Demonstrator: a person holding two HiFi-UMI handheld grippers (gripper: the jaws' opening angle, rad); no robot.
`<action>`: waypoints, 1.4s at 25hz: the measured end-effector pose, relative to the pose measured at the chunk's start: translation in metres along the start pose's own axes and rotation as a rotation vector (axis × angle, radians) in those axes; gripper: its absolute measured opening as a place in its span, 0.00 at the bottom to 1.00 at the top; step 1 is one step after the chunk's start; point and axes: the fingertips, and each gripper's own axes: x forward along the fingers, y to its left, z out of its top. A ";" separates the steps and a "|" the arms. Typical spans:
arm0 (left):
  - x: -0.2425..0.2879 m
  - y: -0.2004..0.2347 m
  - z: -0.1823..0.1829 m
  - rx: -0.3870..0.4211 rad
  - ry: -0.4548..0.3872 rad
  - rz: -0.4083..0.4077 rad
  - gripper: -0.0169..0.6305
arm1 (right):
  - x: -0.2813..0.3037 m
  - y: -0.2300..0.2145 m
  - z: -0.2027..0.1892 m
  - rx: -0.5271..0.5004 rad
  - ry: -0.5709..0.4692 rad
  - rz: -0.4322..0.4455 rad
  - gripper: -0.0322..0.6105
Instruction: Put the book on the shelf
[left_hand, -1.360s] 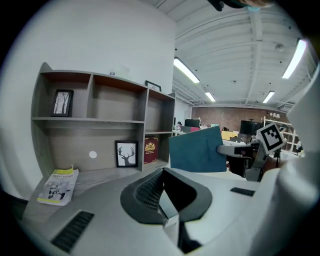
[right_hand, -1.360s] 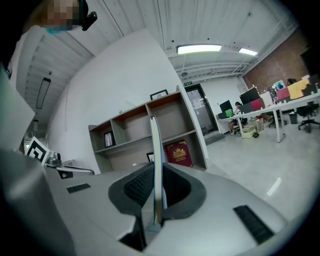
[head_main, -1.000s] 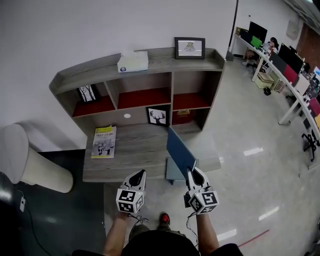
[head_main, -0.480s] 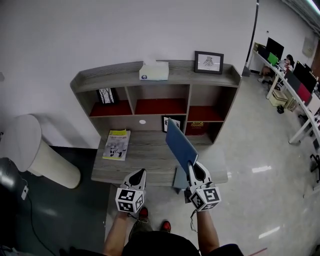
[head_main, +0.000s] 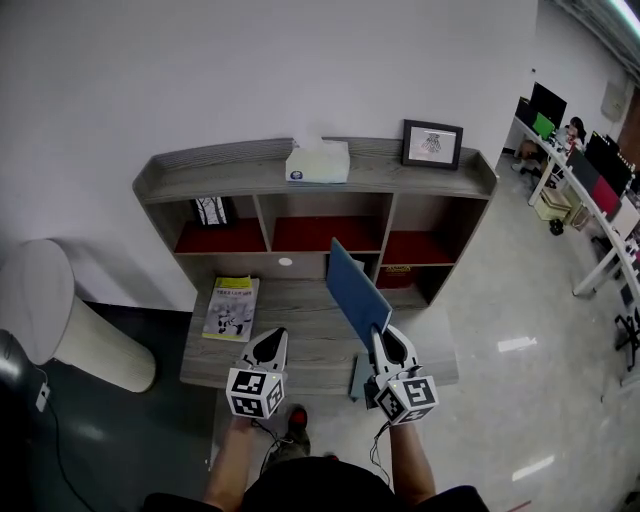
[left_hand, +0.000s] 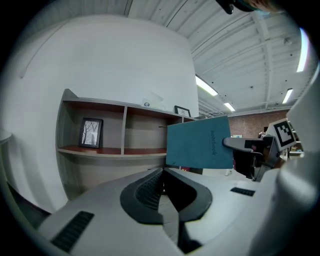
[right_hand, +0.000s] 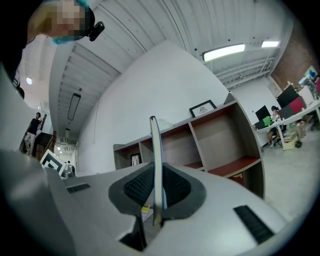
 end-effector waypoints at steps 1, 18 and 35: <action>0.006 0.003 0.004 -0.001 -0.004 -0.009 0.04 | 0.006 0.000 0.000 -0.001 0.002 -0.004 0.15; 0.086 0.053 0.035 -0.022 -0.015 -0.116 0.04 | 0.095 0.001 0.034 -0.303 -0.015 -0.081 0.15; 0.104 0.095 0.026 -0.051 0.011 -0.110 0.04 | 0.174 0.042 0.020 -1.042 0.123 -0.094 0.15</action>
